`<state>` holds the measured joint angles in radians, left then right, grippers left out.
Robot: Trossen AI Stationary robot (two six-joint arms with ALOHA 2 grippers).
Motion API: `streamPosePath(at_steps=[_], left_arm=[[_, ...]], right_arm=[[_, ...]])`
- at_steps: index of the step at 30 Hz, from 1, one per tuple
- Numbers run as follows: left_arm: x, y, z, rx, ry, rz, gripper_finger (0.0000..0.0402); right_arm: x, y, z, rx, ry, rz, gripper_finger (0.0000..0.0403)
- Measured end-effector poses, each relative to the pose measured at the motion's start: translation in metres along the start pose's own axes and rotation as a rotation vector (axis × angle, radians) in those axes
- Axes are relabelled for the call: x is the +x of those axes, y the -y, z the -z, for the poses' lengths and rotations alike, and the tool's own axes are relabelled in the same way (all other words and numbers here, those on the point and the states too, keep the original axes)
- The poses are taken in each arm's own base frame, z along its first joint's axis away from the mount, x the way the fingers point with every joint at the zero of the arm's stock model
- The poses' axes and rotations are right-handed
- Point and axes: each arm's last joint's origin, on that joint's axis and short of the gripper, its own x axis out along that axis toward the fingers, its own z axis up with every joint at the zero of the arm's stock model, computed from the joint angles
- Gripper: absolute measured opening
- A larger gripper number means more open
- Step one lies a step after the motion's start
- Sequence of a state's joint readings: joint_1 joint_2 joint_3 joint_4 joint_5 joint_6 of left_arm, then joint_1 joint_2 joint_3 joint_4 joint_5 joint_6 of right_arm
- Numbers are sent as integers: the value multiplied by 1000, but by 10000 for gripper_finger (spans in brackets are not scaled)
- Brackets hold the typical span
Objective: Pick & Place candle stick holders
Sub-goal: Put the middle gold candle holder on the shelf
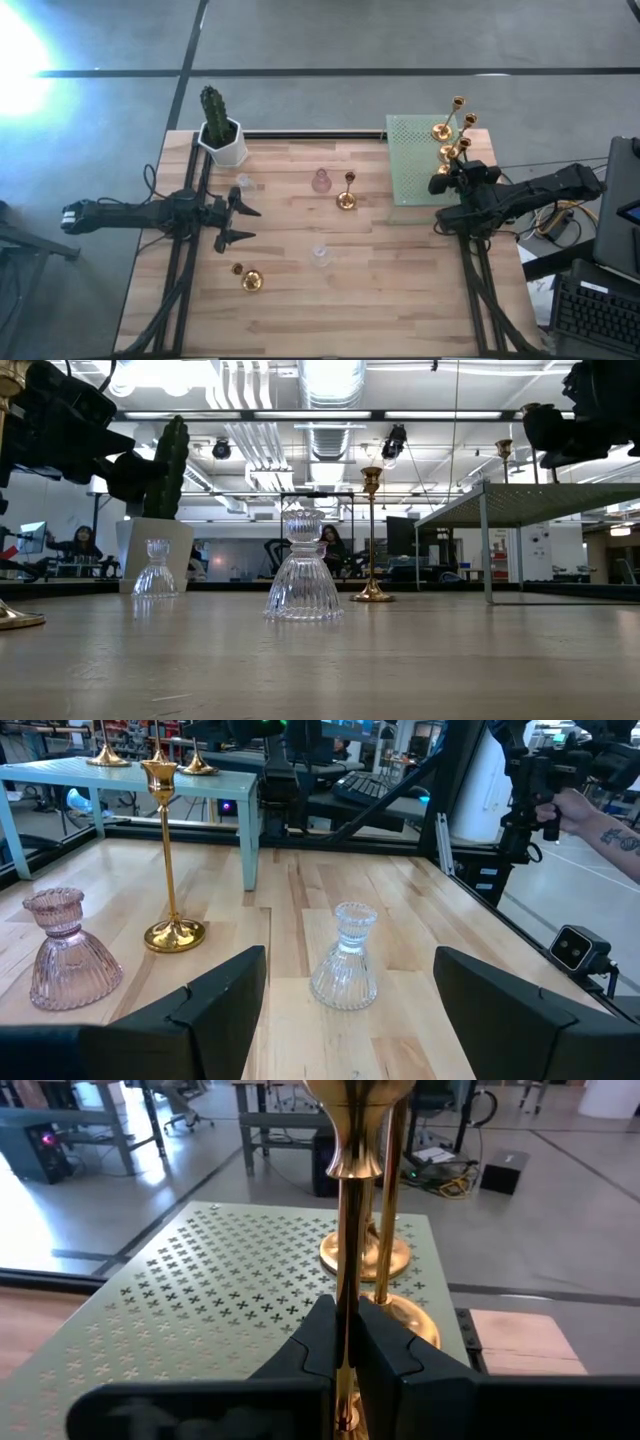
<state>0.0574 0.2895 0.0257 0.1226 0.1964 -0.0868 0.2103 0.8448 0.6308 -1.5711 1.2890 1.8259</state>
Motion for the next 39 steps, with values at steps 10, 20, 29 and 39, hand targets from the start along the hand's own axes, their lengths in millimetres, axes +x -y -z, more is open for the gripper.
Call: streamPosePath(at_steps=[10, 20, 29, 39], left_arm=[[0, 0, 0, 0, -1, 0, 294], [0, 0, 0, 0, -1, 0, 294], [0, 0, 0, 0, -1, -1, 294], [0, 0, 0, 0, -1, 0, 294]], right_arm=[[0, 0, 1, -6, -40, 10, 11], [-4, 0, 1, 7, -90, -13, 11], [-13, -7, -16, 24, -190, -56, 11], [-12, -7, -11, 6, -198, -46, 11]])
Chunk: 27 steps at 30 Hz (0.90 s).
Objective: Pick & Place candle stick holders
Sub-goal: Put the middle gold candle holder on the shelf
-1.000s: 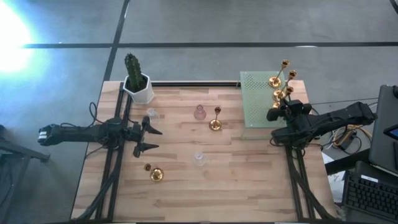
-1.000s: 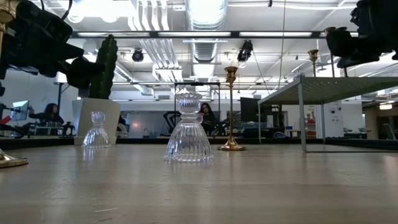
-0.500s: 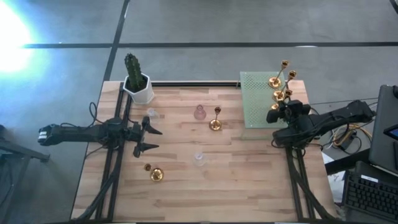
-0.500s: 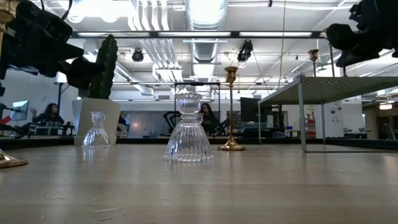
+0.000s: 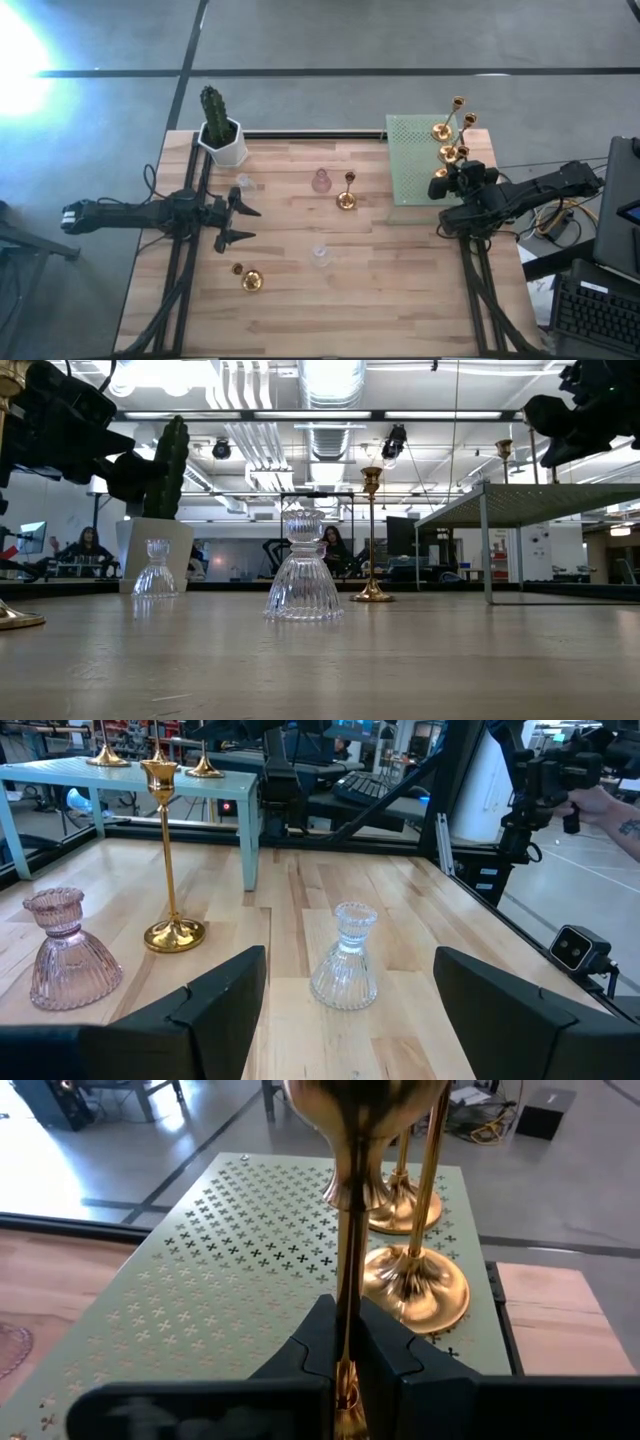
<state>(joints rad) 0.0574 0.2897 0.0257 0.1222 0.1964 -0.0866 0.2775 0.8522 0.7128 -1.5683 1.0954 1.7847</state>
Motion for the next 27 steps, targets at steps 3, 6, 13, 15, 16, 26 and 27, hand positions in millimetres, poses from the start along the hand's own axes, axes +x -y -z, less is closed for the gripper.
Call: streamPosePath(at_steps=[3, 6, 13, 15, 16, 26, 27], left_arm=[[0, 0, 0, 0, 0, 0, 294], [0, 0, 0, 0, 0, 0, 294], [0, 0, 0, 0, 0, 0, 294], [0, 0, 0, 0, 0, 0, 294], [0, 0, 0, 0, 0, 0, 294], [0, 0, 0, 0, 0, 0, 294], [0, 0, 0, 0, -1, 0, 294]], right_arm=[[0, 1, 0, 6, -5, 0, 11], [0, 1, 0, 3, -5, 1, 11], [2, 3, 0, 32, -1, 18, 11], [3, 3, -1, 36, 0, 26, 11], [3, 3, -1, 39, 0, 31, 11], [6, 4, -2, 39, 2, 63, 11], [6, 4, -2, 40, 2, 66, 11]])
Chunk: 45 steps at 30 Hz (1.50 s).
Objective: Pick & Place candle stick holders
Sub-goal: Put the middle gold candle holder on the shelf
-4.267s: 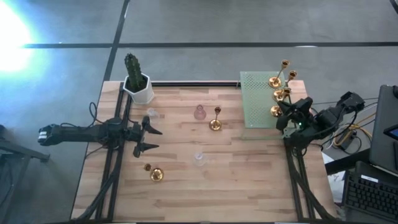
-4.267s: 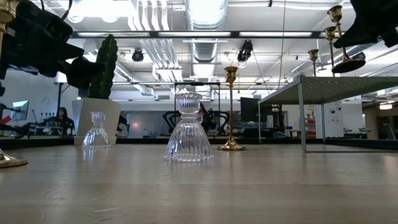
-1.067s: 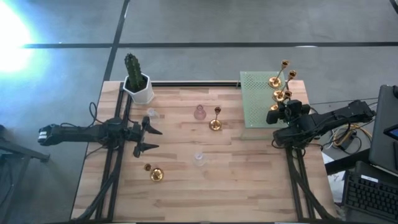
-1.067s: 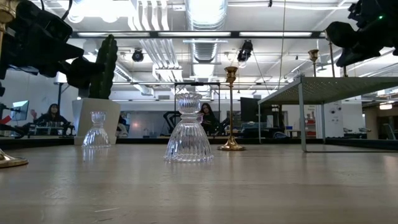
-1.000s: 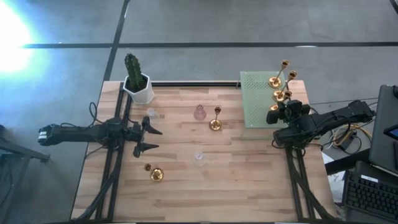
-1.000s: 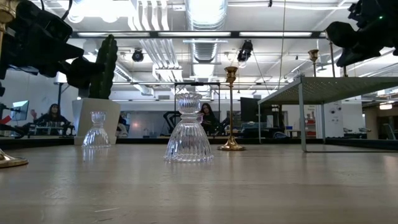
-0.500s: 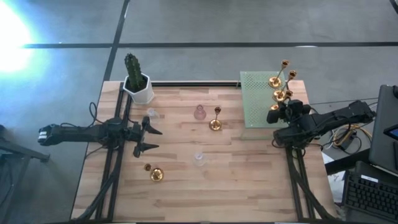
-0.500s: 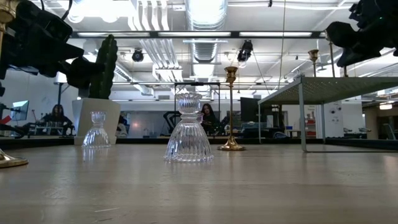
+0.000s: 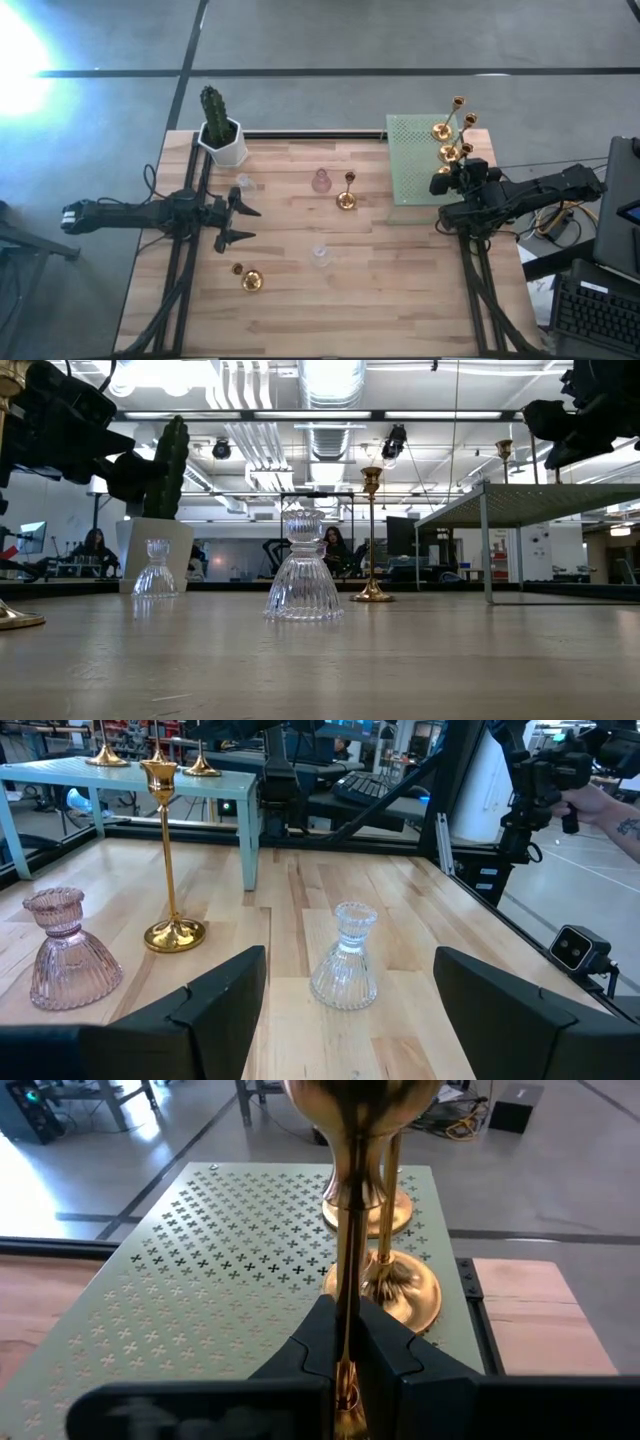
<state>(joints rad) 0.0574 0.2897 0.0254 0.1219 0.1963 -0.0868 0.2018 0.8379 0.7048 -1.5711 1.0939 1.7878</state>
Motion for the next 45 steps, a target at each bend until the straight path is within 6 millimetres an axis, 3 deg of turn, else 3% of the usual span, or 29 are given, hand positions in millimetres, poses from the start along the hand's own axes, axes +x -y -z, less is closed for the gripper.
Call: streamPosePath(at_steps=[17, 27, 32, 45], left_arm=[[0, 0, 0, 0, 0, 0, 294], [0, 0, 0, 0, 0, 0, 294], [0, 0, 0, 0, 0, 0, 294], [0, 0, 0, 0, 0, 0, 294]], right_arm=[[-2, 11, -6, 29, -41, -34, 16], [-2, 14, -1, 30, -180, -18, 89], [-2, 12, -1, 10, -154, -17, 116], [-2, 12, -3, 0, -135, -23, 130]])
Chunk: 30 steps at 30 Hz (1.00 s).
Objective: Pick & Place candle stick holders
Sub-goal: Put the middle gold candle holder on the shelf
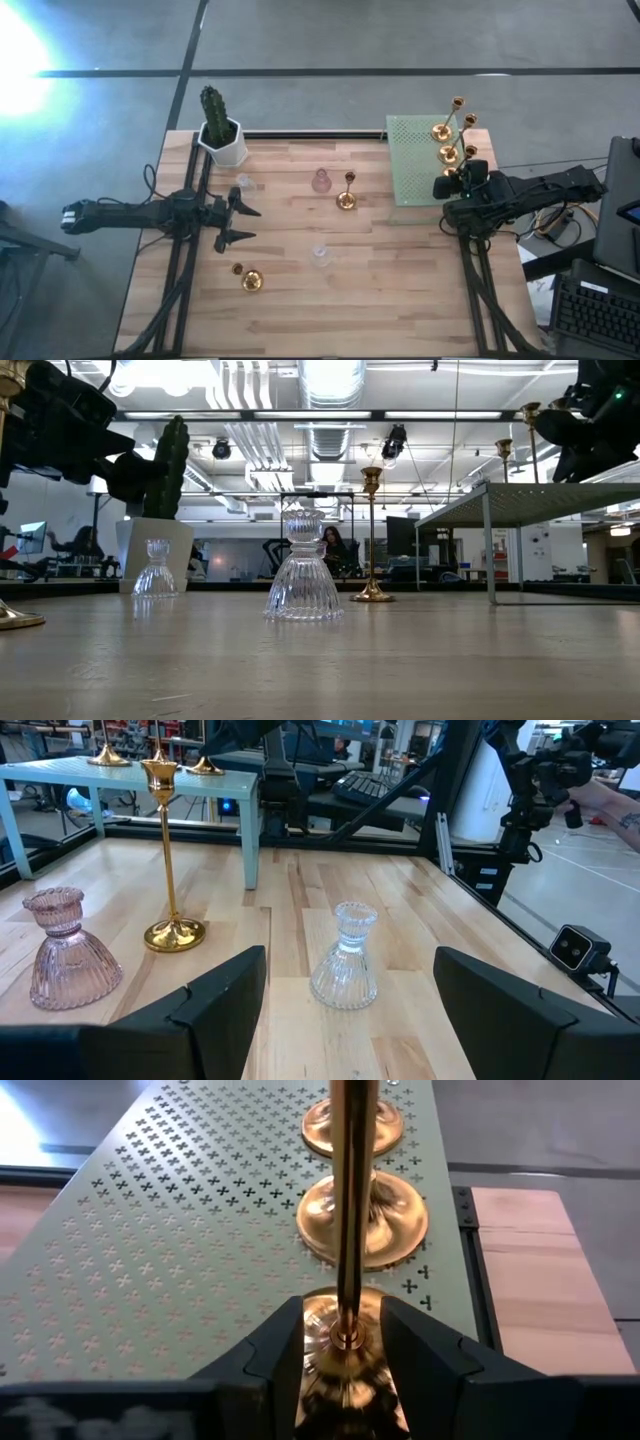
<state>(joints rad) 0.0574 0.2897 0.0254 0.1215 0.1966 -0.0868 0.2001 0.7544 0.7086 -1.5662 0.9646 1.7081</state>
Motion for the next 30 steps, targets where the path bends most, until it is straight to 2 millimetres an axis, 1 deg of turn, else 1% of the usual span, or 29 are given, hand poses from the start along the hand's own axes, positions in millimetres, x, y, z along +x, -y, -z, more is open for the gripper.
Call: streamPosePath(at_steps=[5, 10, 16, 30], left_arm=[[0, 0, 0, 0, 0, 0, 294], [0, 0, 0, 0, 0, 0, 294], [0, 0, 0, 0, 0, 0, 294], [0, 0, 0, 0, 0, 0, 294]], right_arm=[[-2, -1, -3, -2, 2, -9, 129], [-9, -3, -13, -13, -2, -36, 127], [-16, -4, -21, -32, -59, -60, 123], [-24, -6, -31, -76, -96, -94, 122]])
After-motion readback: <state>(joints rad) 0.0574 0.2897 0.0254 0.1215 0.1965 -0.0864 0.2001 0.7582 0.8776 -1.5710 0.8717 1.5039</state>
